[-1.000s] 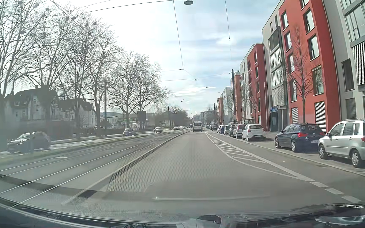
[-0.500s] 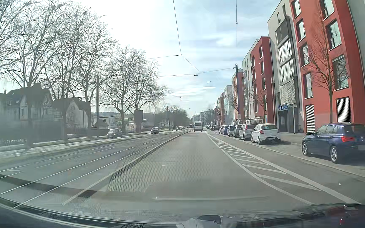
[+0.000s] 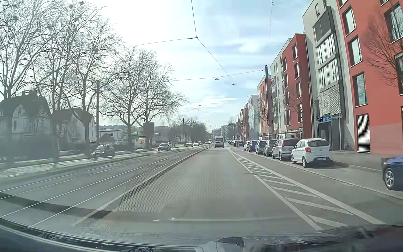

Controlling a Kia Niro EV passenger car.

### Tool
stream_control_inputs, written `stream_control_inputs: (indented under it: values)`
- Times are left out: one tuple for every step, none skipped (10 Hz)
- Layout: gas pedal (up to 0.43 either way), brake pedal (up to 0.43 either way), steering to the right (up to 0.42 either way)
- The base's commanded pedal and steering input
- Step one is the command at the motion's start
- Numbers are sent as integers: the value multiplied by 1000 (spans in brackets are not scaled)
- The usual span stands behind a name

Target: Follow the waypoints while adhering to traffic rules and regulations

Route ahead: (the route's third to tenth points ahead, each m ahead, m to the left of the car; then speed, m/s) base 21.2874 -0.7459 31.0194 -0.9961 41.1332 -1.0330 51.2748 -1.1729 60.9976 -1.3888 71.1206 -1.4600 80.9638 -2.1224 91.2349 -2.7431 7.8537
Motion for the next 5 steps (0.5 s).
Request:
stream_control_inputs:
  values:
    - [20, 0, 4]
    - [20, 0, 4]
    - [59, 0, 5]
    - [79, 0, 4]
    - [79, 0, 5]
